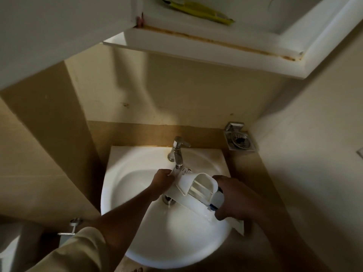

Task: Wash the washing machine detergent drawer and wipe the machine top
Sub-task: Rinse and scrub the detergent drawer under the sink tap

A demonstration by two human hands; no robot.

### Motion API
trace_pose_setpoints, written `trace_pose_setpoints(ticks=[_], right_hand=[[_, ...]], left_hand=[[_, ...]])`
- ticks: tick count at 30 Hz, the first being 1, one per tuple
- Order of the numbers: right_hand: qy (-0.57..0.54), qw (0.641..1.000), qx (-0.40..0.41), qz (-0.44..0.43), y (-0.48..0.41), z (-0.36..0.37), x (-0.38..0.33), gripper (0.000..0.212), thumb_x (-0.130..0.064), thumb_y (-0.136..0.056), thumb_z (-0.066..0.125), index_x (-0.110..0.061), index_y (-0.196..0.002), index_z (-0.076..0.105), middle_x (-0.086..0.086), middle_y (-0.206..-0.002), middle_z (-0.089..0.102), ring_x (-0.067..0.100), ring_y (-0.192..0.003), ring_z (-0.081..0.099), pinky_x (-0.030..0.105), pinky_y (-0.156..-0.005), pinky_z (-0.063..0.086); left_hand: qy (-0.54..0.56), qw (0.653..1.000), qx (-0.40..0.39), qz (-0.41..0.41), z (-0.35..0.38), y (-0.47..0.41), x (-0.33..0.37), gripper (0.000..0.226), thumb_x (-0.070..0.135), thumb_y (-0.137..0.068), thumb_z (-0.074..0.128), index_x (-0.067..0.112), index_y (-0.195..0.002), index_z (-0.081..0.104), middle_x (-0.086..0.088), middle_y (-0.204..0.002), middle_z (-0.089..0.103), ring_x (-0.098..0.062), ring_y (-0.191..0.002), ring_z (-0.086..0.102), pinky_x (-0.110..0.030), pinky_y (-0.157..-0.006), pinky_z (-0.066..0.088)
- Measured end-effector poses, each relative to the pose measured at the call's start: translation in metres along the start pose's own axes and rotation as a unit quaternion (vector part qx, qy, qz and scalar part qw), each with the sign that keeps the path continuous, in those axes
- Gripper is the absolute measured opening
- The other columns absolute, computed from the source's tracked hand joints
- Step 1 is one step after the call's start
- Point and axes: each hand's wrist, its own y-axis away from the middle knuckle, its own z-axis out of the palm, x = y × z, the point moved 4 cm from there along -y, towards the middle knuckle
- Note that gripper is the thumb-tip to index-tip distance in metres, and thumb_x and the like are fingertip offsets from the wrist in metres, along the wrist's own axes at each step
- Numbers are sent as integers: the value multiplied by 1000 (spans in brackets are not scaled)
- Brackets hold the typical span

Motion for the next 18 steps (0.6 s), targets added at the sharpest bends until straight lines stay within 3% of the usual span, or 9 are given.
trace_pose_setpoints(ticks=[2, 5, 8, 11, 14, 16, 18], right_hand=[[22, 1000, 6, -15, -1, 0, -1, 71, -34, -49, 86, -32, -112, 52, -12, -106, 62, 14, -93, 62, 36, -79, 57], [63, 998, 3, -19, -2, -4, -4, 77, -29, -56, 85, -30, -125, 50, -9, -116, 61, 16, -101, 61, 32, -81, 52], [95, 995, -19, -23, -4, -2, -8, 79, -26, -61, 84, -30, -131, 47, -7, -120, 60, 17, -104, 59, 29, -79, 49], [108, 993, -18, -35, -8, 1, -14, 77, -28, -62, 82, -31, -130, 46, -8, -118, 61, 17, -102, 60, 29, -79, 49], [152, 986, 2, -67, -8, 2, -18, 85, -23, -67, 79, -31, -141, 39, -11, -138, 52, 17, -117, 56, 33, -93, 48], [192, 976, 10, -99, -8, 2, -18, 86, -17, -72, 74, -33, -147, 34, -16, -152, 37, 17, -127, 51, 35, -99, 46], [186, 975, 24, -120, -6, 4, -17, 84, -12, -77, 67, -35, -149, 30, -18, -156, 28, 14, -135, 44, 34, -103, 43]], left_hand=[[-6, 1000, -3, 3, 1, -2, -3, 23, 15, -96, 52, 2, -90, 70, -16, -98, 69, -29, -90, 62, -35, -78, 49], [72, 996, -49, -6, 2, -2, -4, 28, 28, -93, 56, 4, -102, 68, -18, -107, 70, -36, -101, 66, -48, -93, 53], [84, 994, -68, 6, 5, -2, 5, 25, 25, -87, 64, 11, -108, 63, -11, -107, 70, -29, -99, 66, -40, -84, 56], [43, 998, -8, 43, 0, -7, 6, 20, 23, -87, 73, 14, -104, 67, -2, -98, 71, -20, -90, 66, -33, -80, 55], [79, 996, -16, 33, -9, -8, 0, 10, 15, -85, 76, 15, -92, 68, 3, -80, 73, -21, -80, 68, -31, -70, 59], [116, 992, -49, 15, -14, -7, -3, 19, 9, -84, 76, 11, -100, 67, -3, -76, 71, -22, -70, 64, -29, -59, 57], [161, 985, -54, -2, -16, -6, -6, 28, 3, -83, 76, 5, -109, 67, -15, -85, 70, -28, -71, 63, -34, -65, 55]])
